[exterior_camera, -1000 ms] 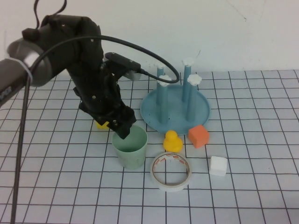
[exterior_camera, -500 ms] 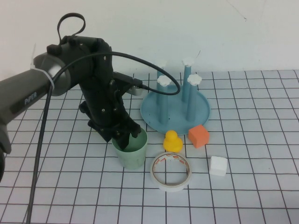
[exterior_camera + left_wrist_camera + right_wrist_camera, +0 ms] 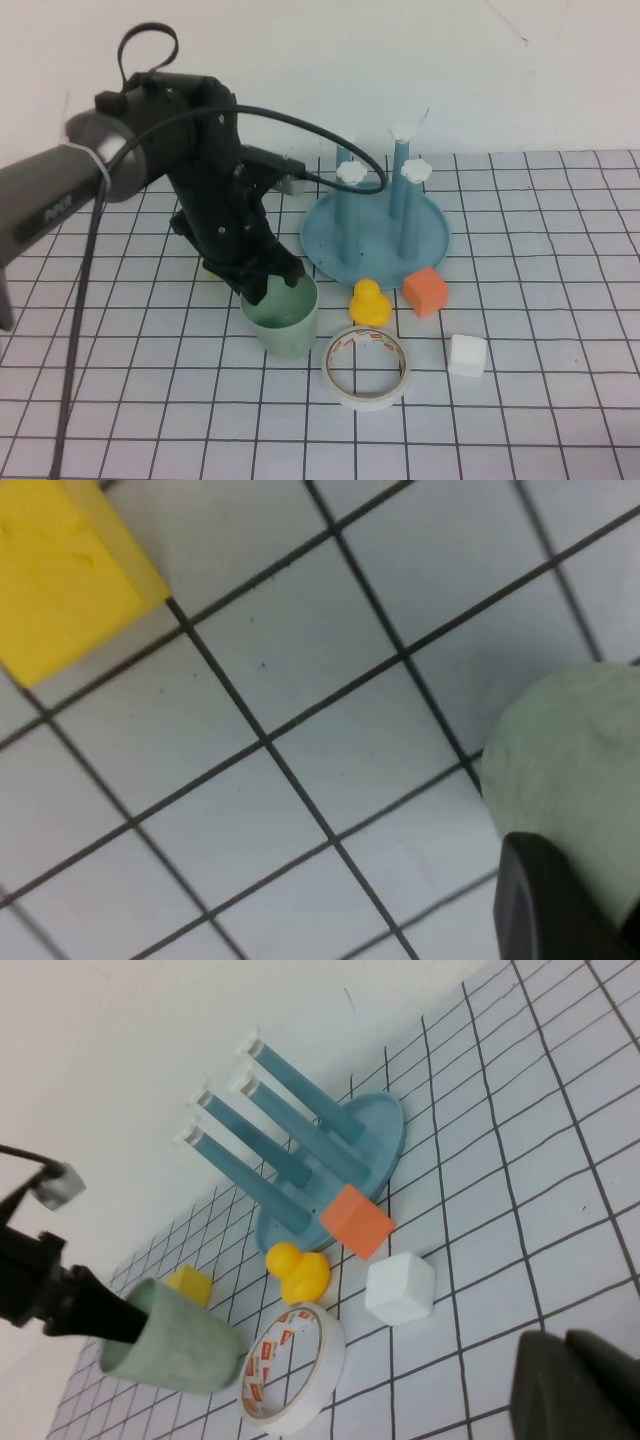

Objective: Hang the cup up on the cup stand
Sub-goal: Pick up the cup from the table, then adjust the cup with two arms

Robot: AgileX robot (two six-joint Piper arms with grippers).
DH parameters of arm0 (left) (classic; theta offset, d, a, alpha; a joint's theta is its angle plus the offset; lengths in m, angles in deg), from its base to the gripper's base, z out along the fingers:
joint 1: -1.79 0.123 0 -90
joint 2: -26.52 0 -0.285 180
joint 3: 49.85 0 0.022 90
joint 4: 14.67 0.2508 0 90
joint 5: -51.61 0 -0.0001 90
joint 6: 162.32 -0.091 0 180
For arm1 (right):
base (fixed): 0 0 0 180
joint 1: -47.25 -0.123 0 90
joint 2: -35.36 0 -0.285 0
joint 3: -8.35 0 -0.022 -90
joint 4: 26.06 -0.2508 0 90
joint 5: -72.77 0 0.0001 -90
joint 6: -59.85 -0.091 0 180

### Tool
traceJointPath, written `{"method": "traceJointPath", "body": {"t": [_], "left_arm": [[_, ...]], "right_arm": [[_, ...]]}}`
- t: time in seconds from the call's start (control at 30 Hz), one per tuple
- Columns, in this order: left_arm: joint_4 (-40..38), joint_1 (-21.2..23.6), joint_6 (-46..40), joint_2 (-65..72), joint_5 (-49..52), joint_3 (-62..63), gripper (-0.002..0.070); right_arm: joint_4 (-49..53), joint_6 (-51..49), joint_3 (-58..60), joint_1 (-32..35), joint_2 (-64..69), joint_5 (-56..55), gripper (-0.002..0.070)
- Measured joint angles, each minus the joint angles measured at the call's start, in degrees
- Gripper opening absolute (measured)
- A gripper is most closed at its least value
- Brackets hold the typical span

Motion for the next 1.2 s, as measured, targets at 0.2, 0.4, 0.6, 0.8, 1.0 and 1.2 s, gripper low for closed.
{"method": "traceJointPath", "body": {"t": [0.2,0.4,0.6,0.8,1.0,1.2], "left_arm": [[-0.67,0.0,-2.54,-8.99,0.11,0.0,0.0006],[-11.69,2.07,-8.32,-20.56,-0.6,-2.35,0.0006],[-27.67,3.4,-17.92,-29.83,-4.71,-15.92,0.0006],[-47.45,7.65,-32.25,-36.21,-10.22,-33.56,0.0006],[-79.47,12.47,-53.86,-37.54,-10.6,-49.22,0.0006],[-87.28,12.8,-63.85,-37.54,-9.97,-53.96,0.0006]], "right_arm": [[-0.2,0.37,0.0,0.0,0.0,0.14,-0.0001],[-0.24,0.5,0.0,0.0,0.0,0.14,-0.0001],[-1.36,0.54,0.0,0.0,0.0,-0.52,-0.0001],[-5.36,6.87,-1.95,0.0,0.0,-0.63,-0.0001],[-17.57,18.22,-5.52,0.0,0.0,-0.92,-0.0001],[-36.39,33.72,-5.91,-0.03,7.08,1.94,-0.0001]]}}
